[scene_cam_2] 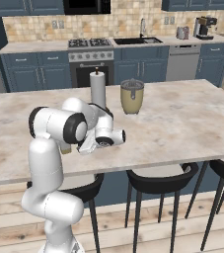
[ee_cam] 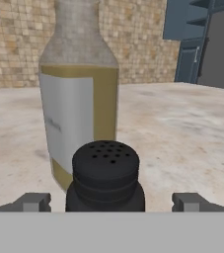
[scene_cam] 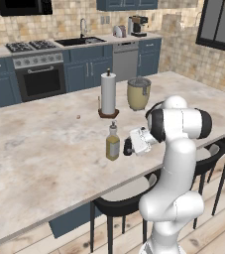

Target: Move the oil and vinegar bottle and shaker from the cabinet to the dining counter.

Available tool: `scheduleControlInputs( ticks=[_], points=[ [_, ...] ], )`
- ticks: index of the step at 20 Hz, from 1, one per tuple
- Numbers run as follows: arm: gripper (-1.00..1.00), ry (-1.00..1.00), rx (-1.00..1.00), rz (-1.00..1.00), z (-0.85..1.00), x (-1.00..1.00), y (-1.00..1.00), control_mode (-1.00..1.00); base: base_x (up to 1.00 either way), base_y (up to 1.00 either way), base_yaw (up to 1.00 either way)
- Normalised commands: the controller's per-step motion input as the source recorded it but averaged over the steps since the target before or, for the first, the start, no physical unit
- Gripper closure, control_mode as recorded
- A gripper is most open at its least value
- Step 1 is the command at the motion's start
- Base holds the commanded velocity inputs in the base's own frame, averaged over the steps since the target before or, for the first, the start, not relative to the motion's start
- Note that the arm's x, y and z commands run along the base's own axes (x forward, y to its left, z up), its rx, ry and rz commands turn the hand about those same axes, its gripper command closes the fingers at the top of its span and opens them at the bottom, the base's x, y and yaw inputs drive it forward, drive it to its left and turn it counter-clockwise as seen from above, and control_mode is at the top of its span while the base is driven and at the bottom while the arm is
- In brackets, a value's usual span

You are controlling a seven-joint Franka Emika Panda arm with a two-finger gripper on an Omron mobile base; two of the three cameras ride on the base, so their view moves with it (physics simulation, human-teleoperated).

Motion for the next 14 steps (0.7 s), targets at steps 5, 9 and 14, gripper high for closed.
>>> scheduleControlInputs(
  ticks=[5, 9, 14],
  points=[
    [-1.0, 0.0, 0.0, 0.0, 0.04, -0.01, -0.01, -1.0, 0.0, 0.0, 0.0],
    [-1.0, 0.0, 0.0, 0.0, 0.12, -0.09, -0.09, -1.0, 0.0, 0.0, 0.0],
    [-1.0, 0.0, 0.0, 0.0, 0.14, -0.19, -0.11, -1.0, 0.0, 0.0, 0.0]
  ],
)
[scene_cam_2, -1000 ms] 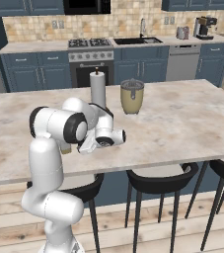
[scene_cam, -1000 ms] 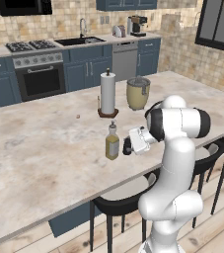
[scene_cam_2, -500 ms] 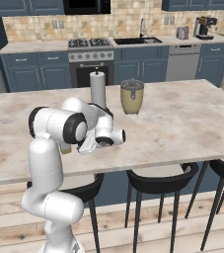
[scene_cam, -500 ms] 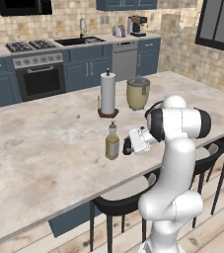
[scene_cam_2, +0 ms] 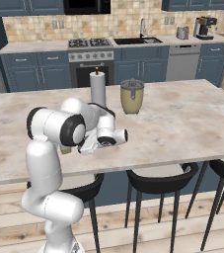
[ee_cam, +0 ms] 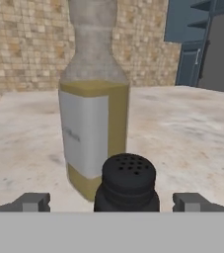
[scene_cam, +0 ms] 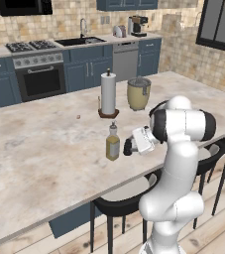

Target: Move the oil and vinegar bottle and shaker from the cabinet to the dining counter.

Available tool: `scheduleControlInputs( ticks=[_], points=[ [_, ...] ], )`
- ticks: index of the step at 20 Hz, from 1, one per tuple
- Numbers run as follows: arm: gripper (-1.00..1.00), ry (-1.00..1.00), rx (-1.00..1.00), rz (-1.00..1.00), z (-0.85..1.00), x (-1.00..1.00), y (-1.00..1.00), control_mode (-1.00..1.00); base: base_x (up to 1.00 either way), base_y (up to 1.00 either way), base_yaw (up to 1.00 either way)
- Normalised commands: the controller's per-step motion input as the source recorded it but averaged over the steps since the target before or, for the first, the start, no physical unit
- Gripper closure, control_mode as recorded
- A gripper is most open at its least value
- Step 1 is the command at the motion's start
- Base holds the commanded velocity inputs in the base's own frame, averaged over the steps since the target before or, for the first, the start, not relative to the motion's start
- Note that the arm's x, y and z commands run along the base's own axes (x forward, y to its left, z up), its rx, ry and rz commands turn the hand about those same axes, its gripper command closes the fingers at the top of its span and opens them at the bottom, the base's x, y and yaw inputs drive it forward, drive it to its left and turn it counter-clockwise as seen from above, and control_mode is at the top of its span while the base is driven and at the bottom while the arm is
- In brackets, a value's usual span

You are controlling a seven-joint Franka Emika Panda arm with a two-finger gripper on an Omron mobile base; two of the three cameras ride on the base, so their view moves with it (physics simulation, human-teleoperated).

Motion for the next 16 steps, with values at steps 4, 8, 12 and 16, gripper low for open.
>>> scheduleControlInputs(
  ticks=[4, 8, 12, 16],
  points=[
    [-1.0, 0.0, 0.0, -0.01, 0.1, -0.18, -0.13, -1.0, 0.0, 0.0, 0.0],
    [-1.0, 0.0, 0.0, 0.0, 0.06, -0.27, -0.14, -1.0, 0.0, 0.0, 0.0],
    [-1.0, 0.0, -0.04, -0.01, 0.13, -0.31, -0.07, -1.0, 0.0, 0.0, 0.0],
    [-1.0, 0.0, -0.06, -0.08, 0.22, -0.23, -0.05, -1.0, 0.0, 0.0, 0.0]
  ],
)
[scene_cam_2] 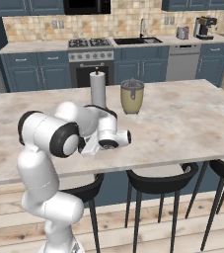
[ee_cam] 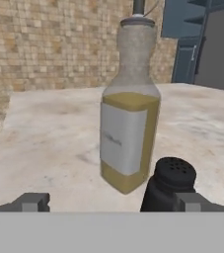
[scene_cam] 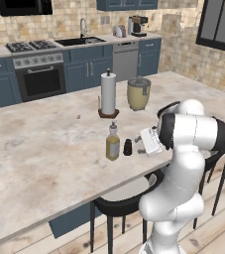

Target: Move the oil and vinegar bottle and shaker from the cabinet to the dining counter.

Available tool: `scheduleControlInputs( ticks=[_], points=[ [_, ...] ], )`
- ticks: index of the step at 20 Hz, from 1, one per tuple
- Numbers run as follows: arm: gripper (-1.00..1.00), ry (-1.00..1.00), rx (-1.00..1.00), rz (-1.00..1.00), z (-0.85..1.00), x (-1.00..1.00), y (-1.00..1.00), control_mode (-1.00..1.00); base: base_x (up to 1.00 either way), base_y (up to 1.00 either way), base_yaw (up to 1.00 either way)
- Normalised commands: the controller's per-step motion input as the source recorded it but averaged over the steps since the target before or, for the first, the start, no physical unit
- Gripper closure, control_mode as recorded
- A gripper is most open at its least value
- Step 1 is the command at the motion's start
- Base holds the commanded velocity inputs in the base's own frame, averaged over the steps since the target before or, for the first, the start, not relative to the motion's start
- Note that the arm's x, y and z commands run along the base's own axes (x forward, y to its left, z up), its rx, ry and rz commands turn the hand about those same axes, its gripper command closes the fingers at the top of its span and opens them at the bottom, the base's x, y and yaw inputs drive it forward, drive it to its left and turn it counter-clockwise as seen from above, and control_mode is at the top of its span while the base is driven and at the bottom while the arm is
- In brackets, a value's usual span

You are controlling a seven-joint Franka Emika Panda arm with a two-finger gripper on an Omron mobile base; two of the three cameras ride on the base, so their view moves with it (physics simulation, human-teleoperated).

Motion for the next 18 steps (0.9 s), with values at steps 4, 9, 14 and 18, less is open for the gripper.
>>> scheduleControlInputs(
  ticks=[4, 9, 14, 18],
  points=[
    [-1.0, 0.01, -0.04, -0.12, 0.37, -0.25, -0.09, -1.0, 0.0, 0.0, 0.0],
    [-1.0, 0.08, -0.06, -0.22, 0.39, -0.29, -0.16, -1.0, 0.0, 0.0, 0.0],
    [-1.0, 0.03, -0.12, -0.27, 0.34, -0.39, -0.07, -1.0, 0.0, 0.0, 0.0],
    [-1.0, 0.01, -0.2, -0.23, 0.39, -0.4, -0.01, -1.0, 0.0, 0.0, 0.0]
  ],
)
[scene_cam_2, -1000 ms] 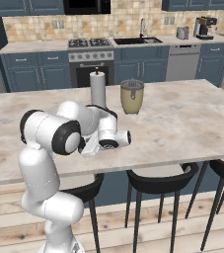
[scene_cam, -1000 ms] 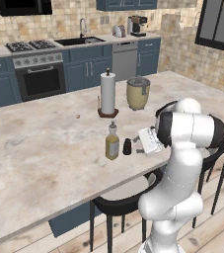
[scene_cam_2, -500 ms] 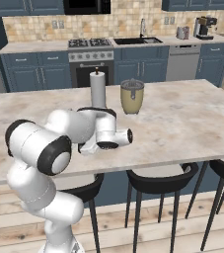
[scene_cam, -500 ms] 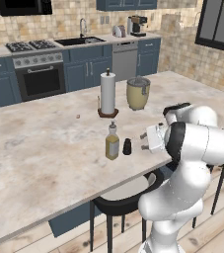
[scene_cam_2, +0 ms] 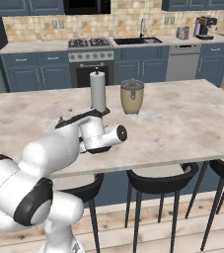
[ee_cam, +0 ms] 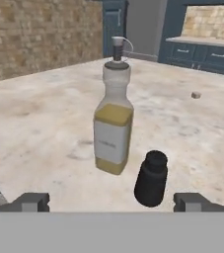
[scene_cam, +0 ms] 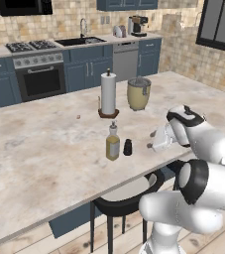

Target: Move the oil and vinegar bottle and shaker from the cabinet to the dining counter.

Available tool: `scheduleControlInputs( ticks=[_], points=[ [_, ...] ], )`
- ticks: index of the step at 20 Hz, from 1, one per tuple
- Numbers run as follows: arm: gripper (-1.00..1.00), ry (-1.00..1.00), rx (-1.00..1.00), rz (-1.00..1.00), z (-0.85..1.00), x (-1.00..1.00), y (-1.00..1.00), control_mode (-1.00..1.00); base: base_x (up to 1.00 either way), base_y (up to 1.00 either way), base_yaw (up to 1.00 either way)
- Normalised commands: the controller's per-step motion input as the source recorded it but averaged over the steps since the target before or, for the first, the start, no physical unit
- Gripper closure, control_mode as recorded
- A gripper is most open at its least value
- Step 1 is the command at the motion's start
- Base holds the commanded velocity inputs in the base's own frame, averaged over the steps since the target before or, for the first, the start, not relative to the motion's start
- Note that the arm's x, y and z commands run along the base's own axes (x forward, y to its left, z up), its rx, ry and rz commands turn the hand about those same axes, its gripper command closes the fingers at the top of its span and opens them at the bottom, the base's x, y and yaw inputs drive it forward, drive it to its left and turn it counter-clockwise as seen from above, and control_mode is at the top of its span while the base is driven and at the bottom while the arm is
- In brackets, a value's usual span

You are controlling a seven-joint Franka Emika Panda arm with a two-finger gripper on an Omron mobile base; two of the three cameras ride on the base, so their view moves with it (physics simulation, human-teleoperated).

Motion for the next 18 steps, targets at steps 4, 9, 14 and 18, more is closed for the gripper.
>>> scheduleControlInputs(
  ticks=[4, 9, 14, 18],
  points=[
    [-1.0, 0.05, -0.18, -0.22, 0.43, -0.38, 0.0, -1.0, 0.0, 0.0, 0.0],
    [-1.0, 0.01, -0.17, -0.21, 0.41, -0.46, 0.0, -1.0, 0.0, 0.0, 0.0],
    [-1.0, 0.06, -0.14, -0.21, 0.43, -0.45, 0.0, -1.0, 0.0, 0.0, 0.0],
    [-1.0, 0.17, -0.03, -0.2, 0.48, -0.42, 0.0, -1.0, 0.0, 0.0, 0.0]
  ],
)
